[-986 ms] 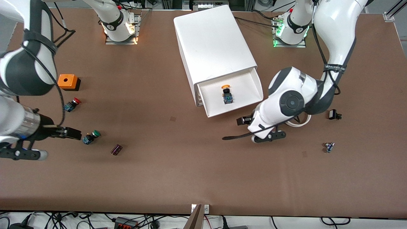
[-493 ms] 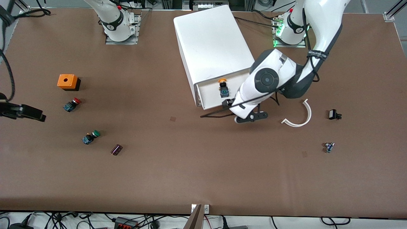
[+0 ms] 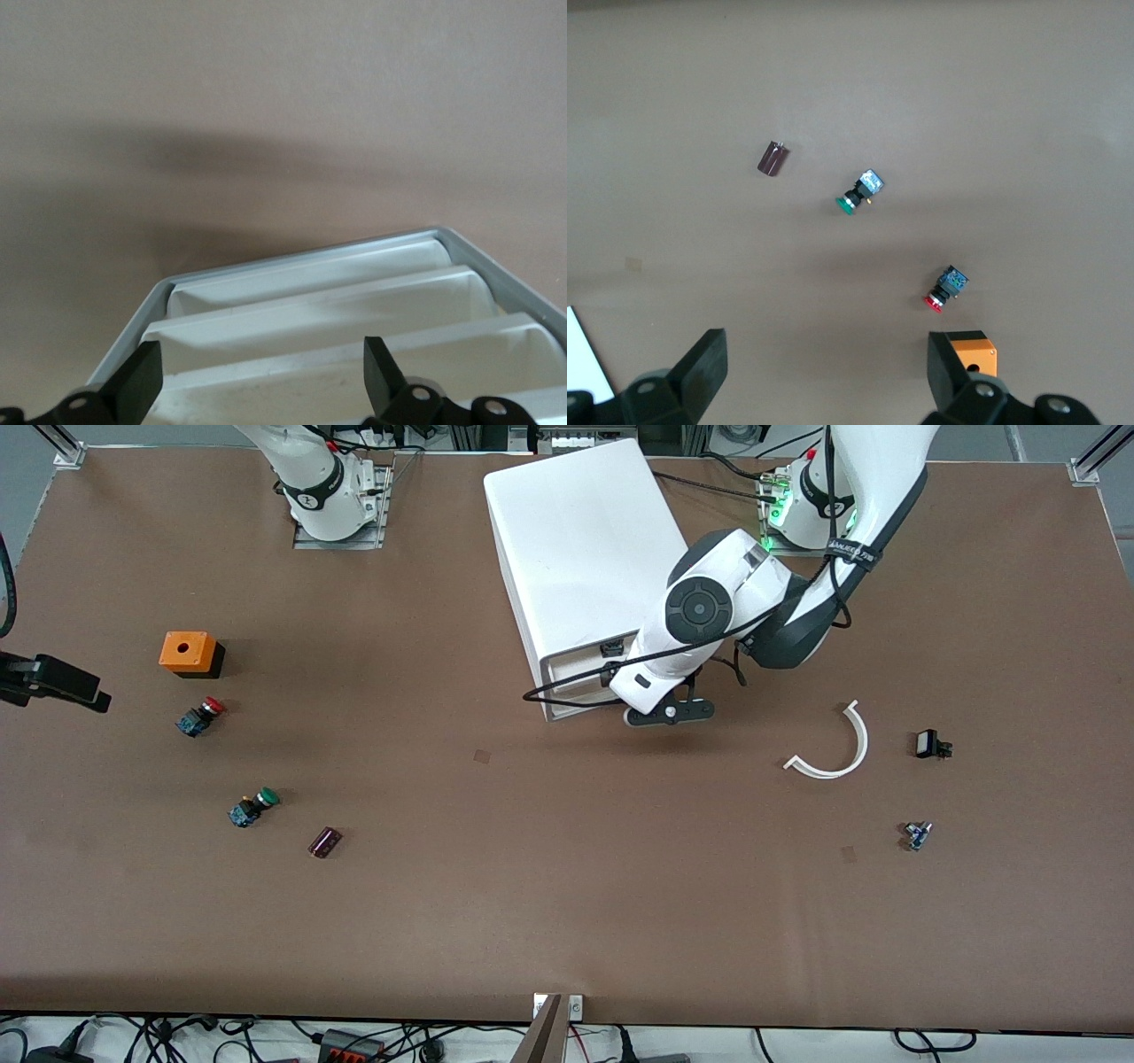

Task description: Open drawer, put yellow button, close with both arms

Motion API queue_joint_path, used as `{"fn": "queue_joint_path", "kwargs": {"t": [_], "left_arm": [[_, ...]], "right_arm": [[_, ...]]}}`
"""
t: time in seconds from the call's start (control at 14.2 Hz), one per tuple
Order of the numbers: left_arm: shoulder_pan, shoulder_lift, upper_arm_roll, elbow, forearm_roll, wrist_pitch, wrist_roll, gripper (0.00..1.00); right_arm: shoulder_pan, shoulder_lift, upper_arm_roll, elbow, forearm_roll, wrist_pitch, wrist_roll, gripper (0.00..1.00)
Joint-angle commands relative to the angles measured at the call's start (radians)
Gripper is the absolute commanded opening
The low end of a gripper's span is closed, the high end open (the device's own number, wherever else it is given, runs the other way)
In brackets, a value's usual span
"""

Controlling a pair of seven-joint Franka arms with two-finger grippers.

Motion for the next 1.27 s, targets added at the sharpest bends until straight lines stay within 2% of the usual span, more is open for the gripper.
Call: {"fn": "queue_joint_path", "kwargs": {"t": [0.0, 0.28, 0.35, 0.85, 1.06, 1.2], "left_arm": [[0.019, -0.032, -0.035, -0.043, 0.016, -0.015, -0.018, 1.00], [0.019, -0.032, -0.044, -0.044, 0.012, -0.032, -0.018, 1.00], [0.019, -0.032, -0.046, -0.044, 0.012, -0.033, -0.018, 1.00], [0.023, -0.044, -0.064, -0.031, 0.012, -0.075, -0.003, 1.00], [0.085, -0.068, -0.055, 0.014, 0.029, -0.073, 0.005, 1.00], [0.173, -0.073, -0.055, 0.063, 0.031, -0.076, 0.038, 1.00]], "right_arm": [[-0.012, -0.093, 0.011, -0.132, 0.000, 0.024, -0.042, 1.00], [-0.009, -0.265, 0.013, -0.389, -0.026, 0.145, -0.047, 1.00], [-0.011, -0.288, 0.013, -0.426, -0.027, 0.161, -0.047, 1.00], [-0.011, -0.288, 0.013, -0.425, -0.017, 0.158, -0.047, 1.00], [-0.012, -0.288, 0.013, -0.425, -0.015, 0.147, -0.044, 1.00], [-0.011, -0.294, 0.013, -0.425, -0.023, 0.114, -0.057, 1.00]]}}
